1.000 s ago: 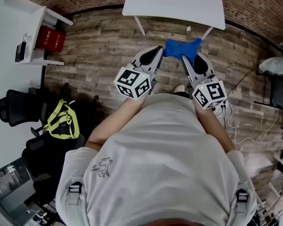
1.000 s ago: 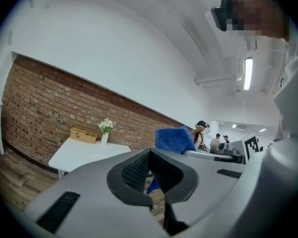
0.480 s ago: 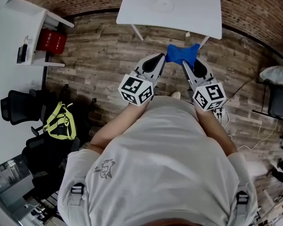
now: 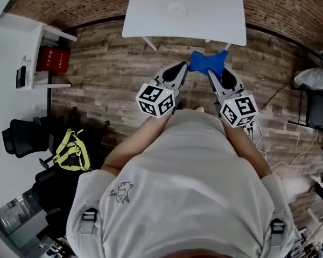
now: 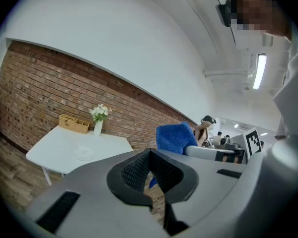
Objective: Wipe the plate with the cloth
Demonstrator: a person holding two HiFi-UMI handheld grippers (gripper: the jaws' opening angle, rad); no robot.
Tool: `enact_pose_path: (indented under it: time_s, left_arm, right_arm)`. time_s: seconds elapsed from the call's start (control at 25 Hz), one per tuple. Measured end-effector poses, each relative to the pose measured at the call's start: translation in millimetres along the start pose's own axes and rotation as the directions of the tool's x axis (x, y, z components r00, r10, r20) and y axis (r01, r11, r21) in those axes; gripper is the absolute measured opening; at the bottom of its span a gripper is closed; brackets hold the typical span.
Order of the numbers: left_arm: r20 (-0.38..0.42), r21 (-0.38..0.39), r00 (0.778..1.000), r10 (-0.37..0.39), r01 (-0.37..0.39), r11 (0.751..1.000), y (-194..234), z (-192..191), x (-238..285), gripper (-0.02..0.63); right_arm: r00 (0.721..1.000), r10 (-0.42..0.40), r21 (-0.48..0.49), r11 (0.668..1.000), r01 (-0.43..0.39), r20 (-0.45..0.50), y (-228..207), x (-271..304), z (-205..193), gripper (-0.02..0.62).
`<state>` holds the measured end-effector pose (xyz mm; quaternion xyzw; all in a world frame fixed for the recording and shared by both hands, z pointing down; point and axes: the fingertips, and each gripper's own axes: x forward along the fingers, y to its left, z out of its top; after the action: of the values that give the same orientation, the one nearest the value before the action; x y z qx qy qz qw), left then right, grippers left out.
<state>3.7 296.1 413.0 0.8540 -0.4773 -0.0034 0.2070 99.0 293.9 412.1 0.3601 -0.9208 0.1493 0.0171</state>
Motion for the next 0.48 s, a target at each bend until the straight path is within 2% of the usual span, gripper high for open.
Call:
enact_pose_path:
  time_s: [0.12,0.24,0.48]
  left_arm:
    - [-0.004,-0.003,1.000,-0.024,0.024,1.000,8,6,16,0.008]
    - [-0.022,0.013,0.998,-0.065,0.065,0.998,11,11,31,0.008]
    - [-0.047,0.015,0.993,-0.112,0.112,0.994,49,32,56,0.008]
  right_arm:
    - [1.000,-0.017,-0.013,1.000,0.017,-0.003,-8,9,4,0.133]
    - [1.000,-0.020,0.017,1.000,0.020,-0.020,-13,25,2,0.133]
    - [0.998,-0.018,0.031,0.999,0.019,-0.056,-18,80,3,0.133]
